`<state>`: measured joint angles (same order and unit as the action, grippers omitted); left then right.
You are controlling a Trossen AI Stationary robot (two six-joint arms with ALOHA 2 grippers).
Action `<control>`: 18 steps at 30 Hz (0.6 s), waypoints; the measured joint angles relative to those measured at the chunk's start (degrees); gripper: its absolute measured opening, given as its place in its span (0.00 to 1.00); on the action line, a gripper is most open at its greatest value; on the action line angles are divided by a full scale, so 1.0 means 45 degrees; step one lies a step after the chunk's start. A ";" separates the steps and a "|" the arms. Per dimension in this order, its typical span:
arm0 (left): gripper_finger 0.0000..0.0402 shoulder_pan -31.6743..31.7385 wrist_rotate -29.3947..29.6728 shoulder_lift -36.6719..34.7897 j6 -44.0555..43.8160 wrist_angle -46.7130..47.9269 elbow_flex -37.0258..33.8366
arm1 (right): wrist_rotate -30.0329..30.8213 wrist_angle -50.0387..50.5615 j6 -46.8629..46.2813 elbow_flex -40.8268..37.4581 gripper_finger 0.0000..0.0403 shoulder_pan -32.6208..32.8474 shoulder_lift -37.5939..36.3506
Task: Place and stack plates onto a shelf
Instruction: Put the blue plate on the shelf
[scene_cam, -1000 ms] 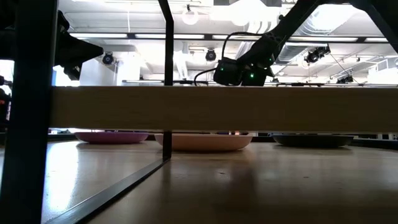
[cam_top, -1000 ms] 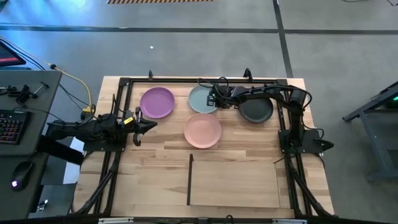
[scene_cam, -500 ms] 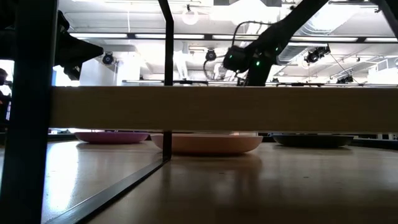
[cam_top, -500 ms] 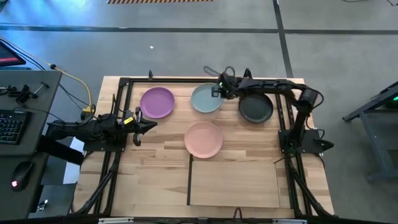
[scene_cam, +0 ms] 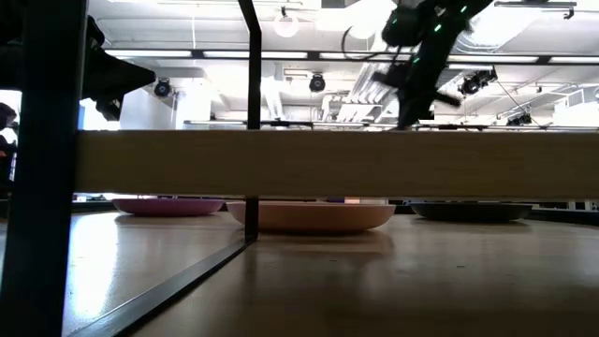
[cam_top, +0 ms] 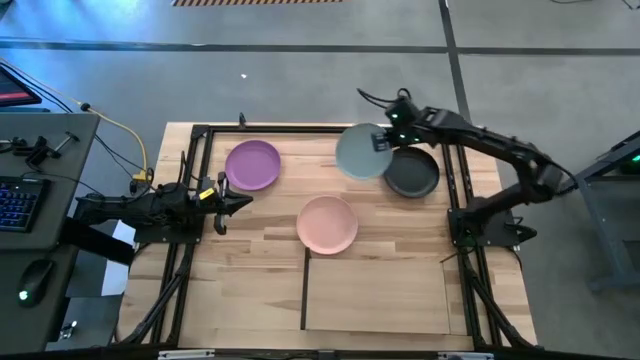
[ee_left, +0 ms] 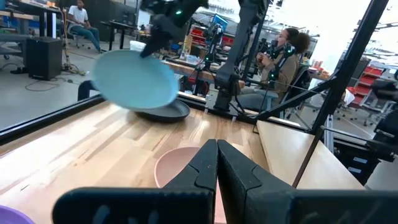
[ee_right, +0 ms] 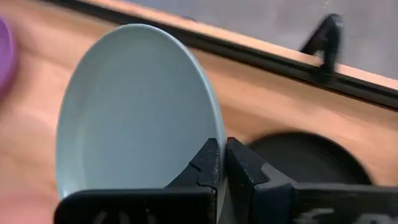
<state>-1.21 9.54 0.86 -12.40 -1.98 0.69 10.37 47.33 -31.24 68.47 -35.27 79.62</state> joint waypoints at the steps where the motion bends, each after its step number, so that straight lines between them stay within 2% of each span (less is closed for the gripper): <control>1: 0.00 0.0000 0.0002 -0.0002 0.0000 0.0000 0.0000 | -0.0047 0.0499 0.0343 0.0000 0.00 0.0000 -0.0360; 4: 0.00 0.0000 0.0003 -0.0003 0.0000 0.0000 0.0001 | -0.0528 0.1732 0.1086 0.0000 0.00 0.0003 -0.1510; 9: 0.00 0.0000 0.0005 -0.0005 0.0000 0.0000 0.0000 | -0.1946 0.2583 0.1708 0.0000 0.00 0.0084 -0.3564; 13: 0.00 0.0000 0.0001 -0.0005 0.0000 0.0001 0.0002 | -0.2079 0.3494 0.1570 -0.0102 0.00 0.0514 -0.4860; 15: 0.00 0.0000 0.0004 -0.0001 0.0000 0.0001 0.0000 | -0.2159 0.3195 0.1082 -0.0930 0.00 0.0991 -0.5623; 18: 0.00 0.0000 0.0005 -0.0004 0.0000 0.0001 0.0000 | -0.2724 0.1687 -0.0554 -0.3189 0.00 0.2002 -0.6909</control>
<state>-1.21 9.56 0.84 -12.40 -1.97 0.69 -1.89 54.92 -33.73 54.11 -26.26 48.53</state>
